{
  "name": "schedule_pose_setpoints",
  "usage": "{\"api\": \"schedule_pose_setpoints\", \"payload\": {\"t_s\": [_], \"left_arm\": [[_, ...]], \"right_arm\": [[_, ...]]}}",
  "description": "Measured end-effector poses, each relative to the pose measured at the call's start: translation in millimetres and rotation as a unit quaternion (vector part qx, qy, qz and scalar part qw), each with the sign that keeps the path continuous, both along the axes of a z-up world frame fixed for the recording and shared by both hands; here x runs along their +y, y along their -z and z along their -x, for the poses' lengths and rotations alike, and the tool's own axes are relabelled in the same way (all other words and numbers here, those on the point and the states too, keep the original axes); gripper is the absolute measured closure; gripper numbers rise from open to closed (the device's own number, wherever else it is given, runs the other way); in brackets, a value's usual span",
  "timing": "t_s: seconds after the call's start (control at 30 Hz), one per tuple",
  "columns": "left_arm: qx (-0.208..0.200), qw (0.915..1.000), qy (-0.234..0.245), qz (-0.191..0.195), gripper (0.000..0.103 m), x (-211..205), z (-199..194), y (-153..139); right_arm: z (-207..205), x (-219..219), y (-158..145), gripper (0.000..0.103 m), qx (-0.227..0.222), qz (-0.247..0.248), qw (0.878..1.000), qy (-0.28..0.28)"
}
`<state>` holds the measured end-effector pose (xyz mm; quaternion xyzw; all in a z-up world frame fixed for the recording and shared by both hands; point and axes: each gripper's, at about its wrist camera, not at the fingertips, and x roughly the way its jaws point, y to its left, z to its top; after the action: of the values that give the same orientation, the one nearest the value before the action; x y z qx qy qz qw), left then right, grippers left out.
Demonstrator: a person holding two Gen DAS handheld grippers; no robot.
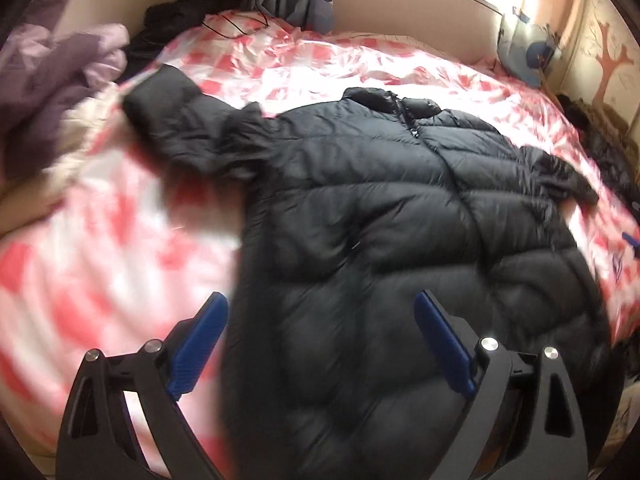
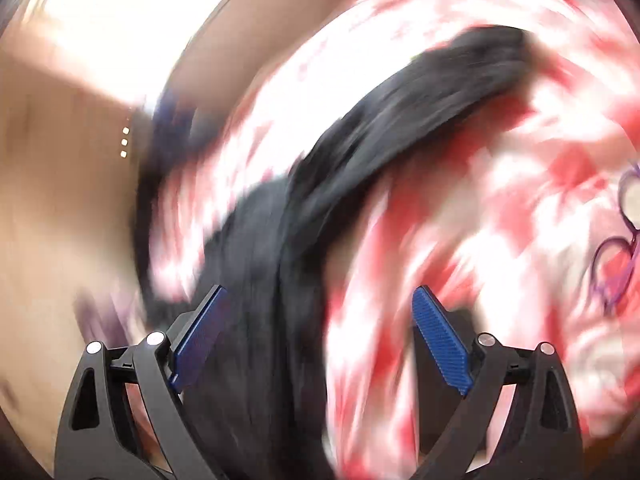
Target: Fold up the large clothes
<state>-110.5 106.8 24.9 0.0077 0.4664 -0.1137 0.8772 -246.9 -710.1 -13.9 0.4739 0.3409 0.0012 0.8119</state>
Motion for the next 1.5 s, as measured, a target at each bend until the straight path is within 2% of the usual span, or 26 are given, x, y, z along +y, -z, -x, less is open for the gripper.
{"api": "schedule_pose_setpoints", "payload": {"t_s": [0.03, 0.1, 0.23, 0.33, 0.4, 0.47, 0.5, 0.53, 0.57, 0.6, 0.63, 0.7, 0.77, 0.83, 0.9, 1.0, 1.07, 1.17, 1.33, 1.43, 1.5], "left_arm": [[0.004, 1.0, -0.003, 0.004, 0.013, -4.7, -7.5, 5.3], [0.011, 0.9997, -0.019, -0.004, 0.013, -21.5, -26.5, 21.0], [0.005, 0.999, -0.044, 0.005, 0.013, -36.1, -49.6, 43.5], [-0.002, 0.9972, -0.069, 0.029, 0.013, -31.3, -54.0, 59.9], [0.0, 0.9957, -0.084, 0.041, 0.013, -28.2, -56.2, 70.8], [0.004, 0.9936, -0.099, 0.053, 0.013, -23.5, -56.4, 81.5], [0.005, 0.9931, -0.103, 0.056, 0.013, -22.3, -55.8, 84.9], [0.006, 0.9929, -0.104, 0.057, 0.013, -22.0, -54.9, 87.9], [0.005, 0.9931, -0.103, 0.056, 0.013, -22.4, -55.4, 89.1], [0.004, 0.9935, -0.102, 0.052, 0.013, -23.9, -54.8, 89.6], [0.004, 0.9937, -0.101, 0.049, 0.013, -24.6, -55.1, 89.9], [0.007, 0.994, -0.1, 0.045, 0.013, -26.5, -56.6, 89.3], [0.001, 0.9931, -0.102, 0.057, 0.013, -25.9, -56.9, 82.2], [-0.009, 0.992, -0.103, 0.073, 0.013, -25.5, -56.7, 74.3], [-0.007, 0.9923, -0.1, 0.074, 0.013, -27.5, -59.9, 71.6], [-0.006, 0.9929, -0.104, 0.057, 0.013, -28.6, -62.6, 66.1], [-0.02, 0.9931, -0.103, 0.052, 0.013, -26.7, -61.2, 59.9], [-0.041, 0.9917, -0.111, 0.05, 0.013, -20.2, -58.2, 59.8], [-0.051, 0.9811, -0.147, 0.115, 0.013, 5.7, -48.1, 73.3], [-0.063, 0.9743, -0.155, 0.151, 0.012, 19.1, -44.6, 66.7], [-0.071, 0.9732, -0.157, 0.152, 0.011, 23.0, -42.8, 62.9]], "right_arm": [[-6.9, -34.1, 17.4, 0.013, -0.012, -0.039, 0.998, 0.049], [-18.4, -98.3, 43.5, 0.013, -0.033, -0.087, 0.989, 0.116], [-49.2, -175.1, 75.5, 0.013, -0.044, -0.092, 0.979, 0.179], [-74.8, -205.3, 88.5, 0.013, -0.06, -0.089, 0.976, 0.191], [-97.3, -222.9, 98.2, 0.014, -0.046, -0.078, 0.978, 0.191], [-128.2, -204.6, 120.6, 0.013, -0.015, -0.066, 0.979, 0.191], [-135.8, -213.3, 126.6, 0.014, -0.004, -0.061, 0.979, 0.193], [-151.8, -198.4, 134.2, 0.016, -0.007, -0.055, 0.98, 0.192], [-159.4, -195.6, 134.1, 0.038, -0.013, -0.041, 0.981, 0.19], [-164.6, -180.2, 137.3, 0.083, -0.022, -0.032, 0.982, 0.183], [-168.5, -180.1, 133.9, 0.098, -0.03, -0.033, 0.984, 0.174], [-164.5, -165.0, 112.4, 0.099, -0.071, -0.021, 0.983, 0.166], [-157.5, -146.3, 68.7, 0.099, -0.151, 0.034, 0.977, 0.146], [-157.6, -135.3, 46.7, 0.099, -0.153, 0.063, 0.977, 0.136], [-161.8, -137.1, 42.5, 0.099, -0.135, 0.049, 0.98, 0.137], [-148.2, -135.0, 20.3, 0.099, -0.192, 0.009, 0.967, 0.167], [-151.6, -120.4, -4.7, 0.099, -0.217, 0.014, 0.964, 0.155], [-170.9, -79.2, -56.2, 0.099, -0.257, 0.033, 0.959, 0.111], [-220.1, 18.1, -137.2, 0.1, -0.304, 0.072, 0.95, 0.023], [-253.7, 83.2, -169.5, 0.1, -0.318, 0.091, 0.943, -0.03], [-272.9, 121.5, -180.4, 0.1, -0.324, 0.091, 0.94, -0.059]]}}
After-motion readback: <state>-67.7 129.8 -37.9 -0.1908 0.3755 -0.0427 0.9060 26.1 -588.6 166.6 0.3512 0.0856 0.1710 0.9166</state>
